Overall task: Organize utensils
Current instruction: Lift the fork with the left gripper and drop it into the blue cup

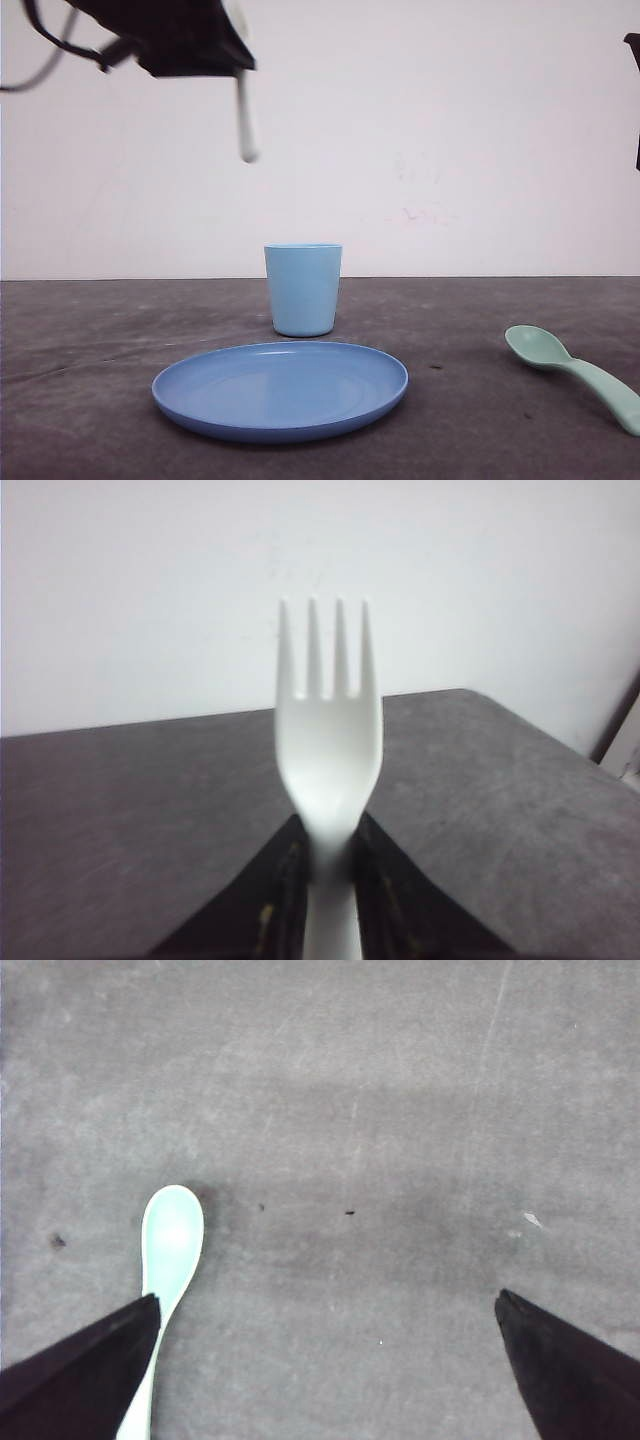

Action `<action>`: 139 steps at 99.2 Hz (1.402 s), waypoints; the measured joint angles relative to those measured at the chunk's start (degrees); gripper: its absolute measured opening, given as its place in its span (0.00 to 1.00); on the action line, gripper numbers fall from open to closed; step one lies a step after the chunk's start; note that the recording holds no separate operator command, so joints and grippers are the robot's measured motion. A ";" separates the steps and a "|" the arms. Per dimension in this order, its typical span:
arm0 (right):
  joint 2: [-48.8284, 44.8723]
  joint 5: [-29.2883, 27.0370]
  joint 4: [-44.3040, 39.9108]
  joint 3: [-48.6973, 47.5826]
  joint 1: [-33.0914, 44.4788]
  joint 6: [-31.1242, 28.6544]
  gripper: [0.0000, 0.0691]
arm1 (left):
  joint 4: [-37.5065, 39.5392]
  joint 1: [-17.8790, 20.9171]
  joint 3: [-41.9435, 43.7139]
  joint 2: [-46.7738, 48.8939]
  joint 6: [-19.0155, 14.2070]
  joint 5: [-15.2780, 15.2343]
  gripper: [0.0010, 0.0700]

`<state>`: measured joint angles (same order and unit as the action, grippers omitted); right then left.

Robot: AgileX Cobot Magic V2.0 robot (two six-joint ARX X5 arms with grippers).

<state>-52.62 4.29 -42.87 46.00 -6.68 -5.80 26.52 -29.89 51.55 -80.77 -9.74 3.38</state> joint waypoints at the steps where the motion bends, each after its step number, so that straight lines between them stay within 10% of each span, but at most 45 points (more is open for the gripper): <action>1: -0.02 0.00 0.00 0.00 0.00 0.00 0.98 | 0.61 -0.13 0.00 -0.48 0.02 0.00 0.08; 31: -0.02 0.00 0.00 0.00 0.00 0.00 0.98 | 16.66 -2.58 0.00 -14.29 0.33 0.00 0.08; 102: -0.02 0.00 -1.27 0.00 0.00 0.00 0.98 | 15.45 -3.69 0.00 -24.68 5.66 0.00 0.09; 124: -0.02 0.00 -1.07 0.00 0.00 0.02 0.98 | 15.45 -3.76 0.00 -24.68 5.66 0.00 0.39; 139: -0.02 0.52 -1.01 -0.09 0.00 0.02 0.98 | 10.10 -3.76 -0.02 -23.04 5.66 0.00 0.43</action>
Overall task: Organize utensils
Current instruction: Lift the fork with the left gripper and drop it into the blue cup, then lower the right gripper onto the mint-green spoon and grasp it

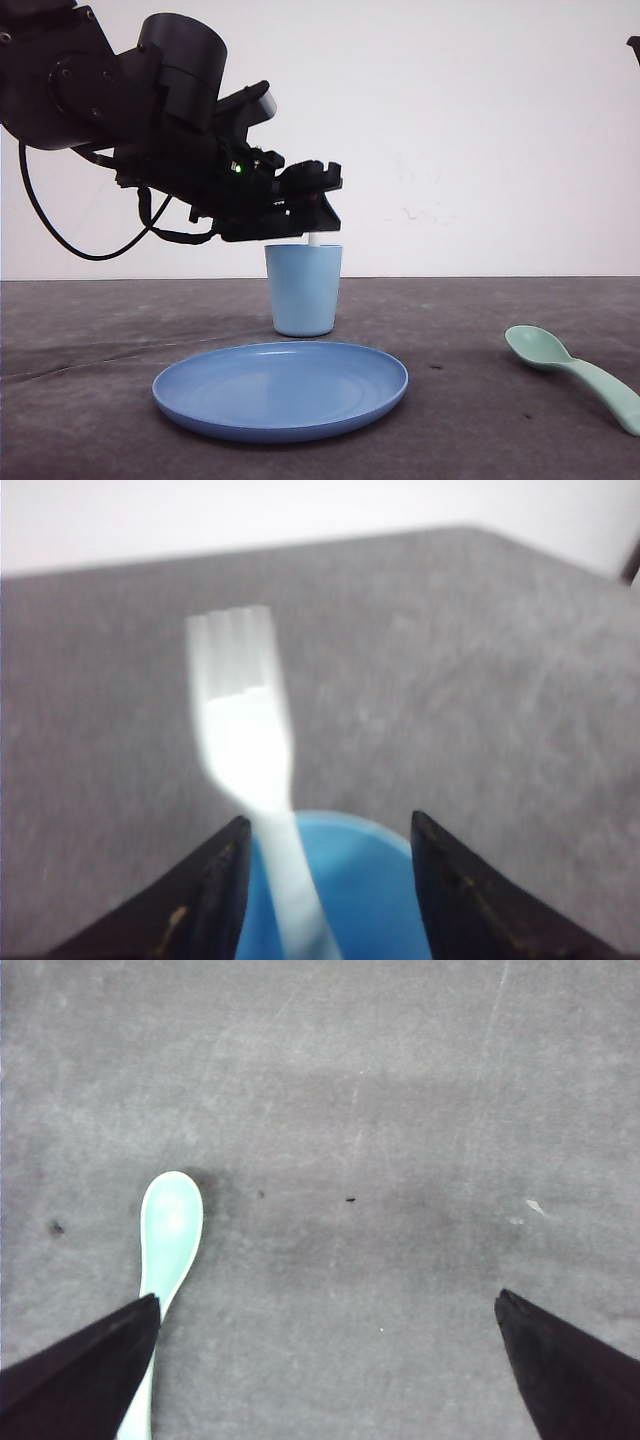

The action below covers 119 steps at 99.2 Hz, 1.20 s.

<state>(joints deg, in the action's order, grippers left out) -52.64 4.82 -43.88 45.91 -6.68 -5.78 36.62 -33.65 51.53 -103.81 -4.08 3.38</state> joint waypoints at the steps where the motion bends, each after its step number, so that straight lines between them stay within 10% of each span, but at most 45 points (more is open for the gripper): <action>1: 0.00 0.15 0.02 0.00 0.00 0.02 0.98 | -0.59 0.00 0.00 0.31 0.00 0.00 0.43; 59: -11.04 11.30 3.89 0.00 -2.89 0.94 0.98 | -43.28 5.25 0.02 39.23 0.00 -0.15 0.43; 88: -21.27 14.69 10.97 0.00 -5.40 1.11 0.98 | -69.53 14.78 0.02 53.70 0.37 -6.38 0.43; 119: -30.77 16.31 18.34 -0.02 -9.14 1.11 0.98 | -80.65 20.04 0.02 58.75 1.11 -6.67 0.43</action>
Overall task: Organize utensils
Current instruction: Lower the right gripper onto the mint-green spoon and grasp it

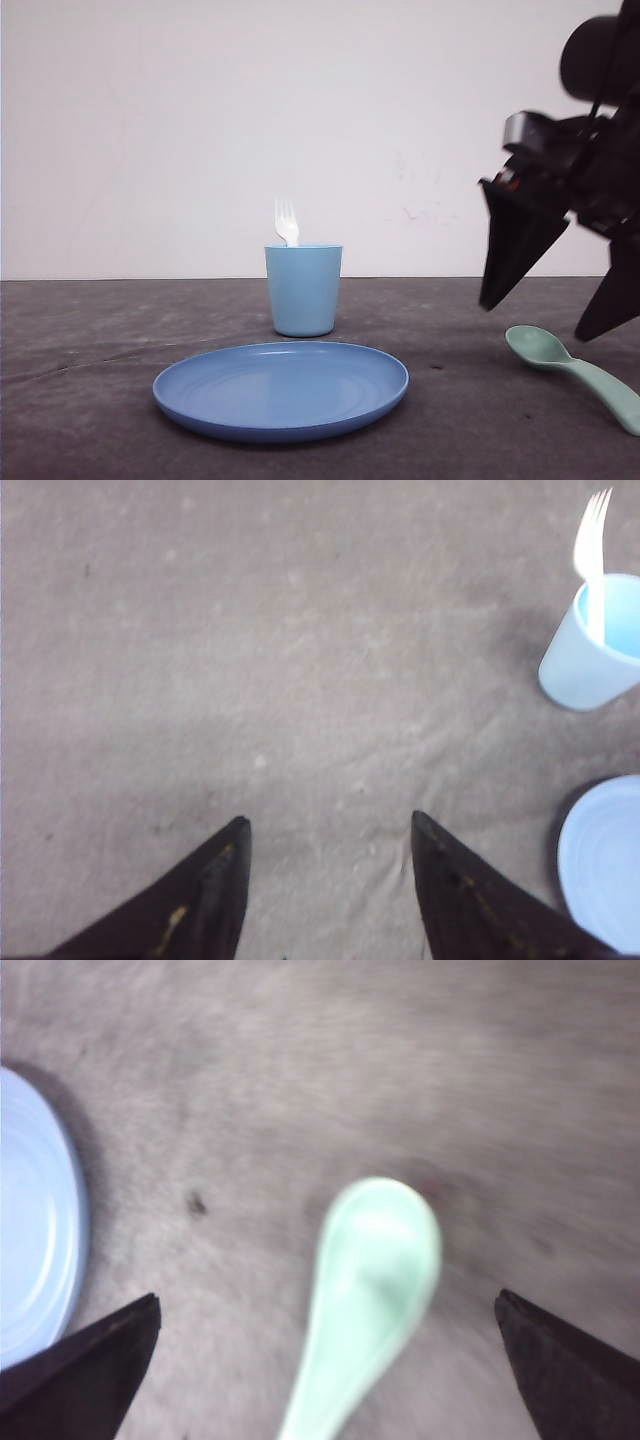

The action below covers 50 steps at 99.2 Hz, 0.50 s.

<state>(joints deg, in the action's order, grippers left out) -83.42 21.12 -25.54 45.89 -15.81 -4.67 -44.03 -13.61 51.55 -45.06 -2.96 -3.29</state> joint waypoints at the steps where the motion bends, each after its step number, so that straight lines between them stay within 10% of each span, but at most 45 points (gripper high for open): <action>1: -0.24 0.02 0.17 0.00 -0.13 0.00 0.98 | -0.04 0.00 0.00 0.07 0.00 0.00 0.43; 17: -3.23 -0.09 2.49 -0.02 -2.47 -0.02 0.94 | -0.39 0.00 0.00 0.81 0.04 0.00 0.43; 34: -4.61 -1.92 3.43 -0.02 -4.13 -0.07 0.49 | -0.63 0.00 0.00 0.85 0.09 0.00 0.43; 50: -4.79 -5.22 3.48 -0.02 -4.44 -0.22 0.29 | -0.61 0.00 0.00 0.85 0.26 0.00 0.43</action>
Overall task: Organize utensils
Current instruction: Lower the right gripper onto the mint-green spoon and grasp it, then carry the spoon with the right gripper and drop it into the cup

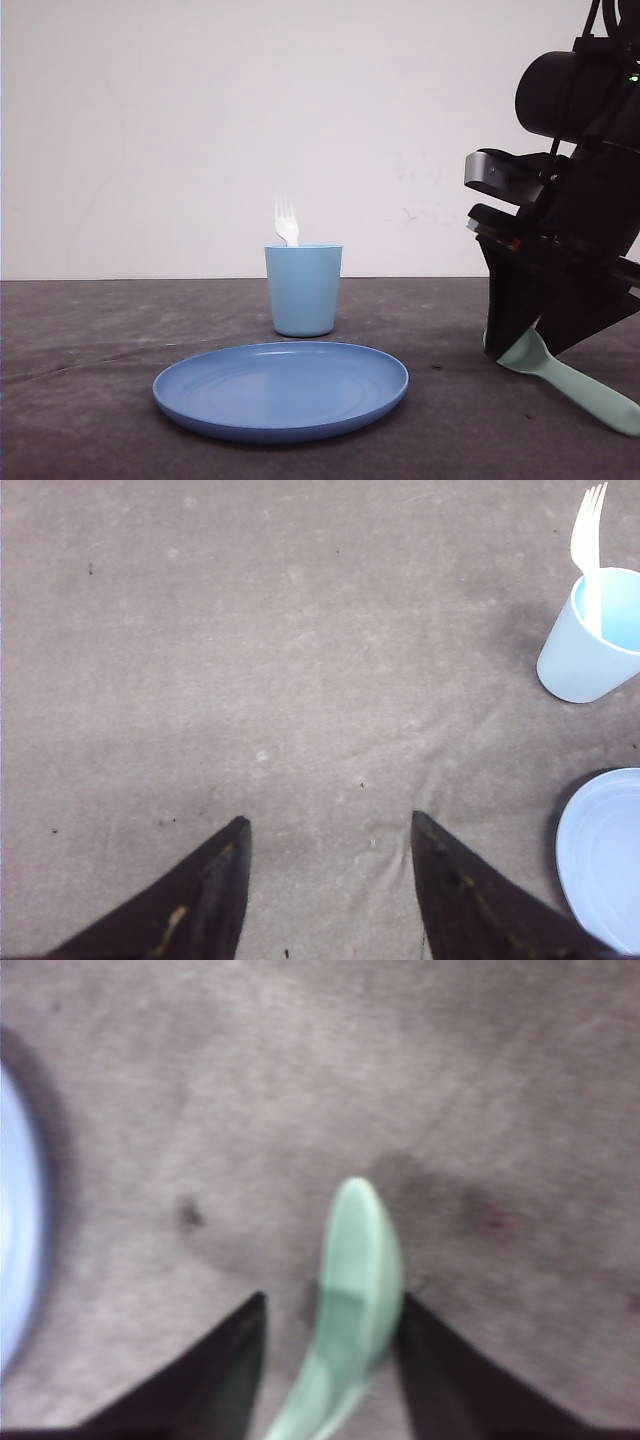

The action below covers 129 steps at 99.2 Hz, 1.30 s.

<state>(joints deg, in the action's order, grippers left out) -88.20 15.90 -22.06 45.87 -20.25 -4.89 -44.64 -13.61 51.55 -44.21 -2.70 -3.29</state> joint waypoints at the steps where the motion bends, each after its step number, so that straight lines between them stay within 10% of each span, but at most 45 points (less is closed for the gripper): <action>1: -0.02 -0.17 0.00 0.00 -0.02 -0.02 0.28 | 0.00 0.00 0.00 0.00 0.00 0.02 0.43; 26: -0.15 -1.20 0.90 0.00 -0.02 -0.09 0.05 | 0.00 0.00 0.00 -0.02 0.11 0.00 0.43; 80: -0.17 9.46 5.31 14.78 -1.27 -2.01 0.04 | 0.02 0.00 0.00 -0.02 0.13 0.00 0.43; 129: -1.84 6.58 38.49 18.40 -7.32 -1.27 0.04 | 0.00 0.00 0.00 0.00 0.13 0.00 0.43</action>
<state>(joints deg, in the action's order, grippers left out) -90.04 22.48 16.43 64.27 -27.57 -6.15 -44.64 -13.61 51.55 -44.21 -2.57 -3.29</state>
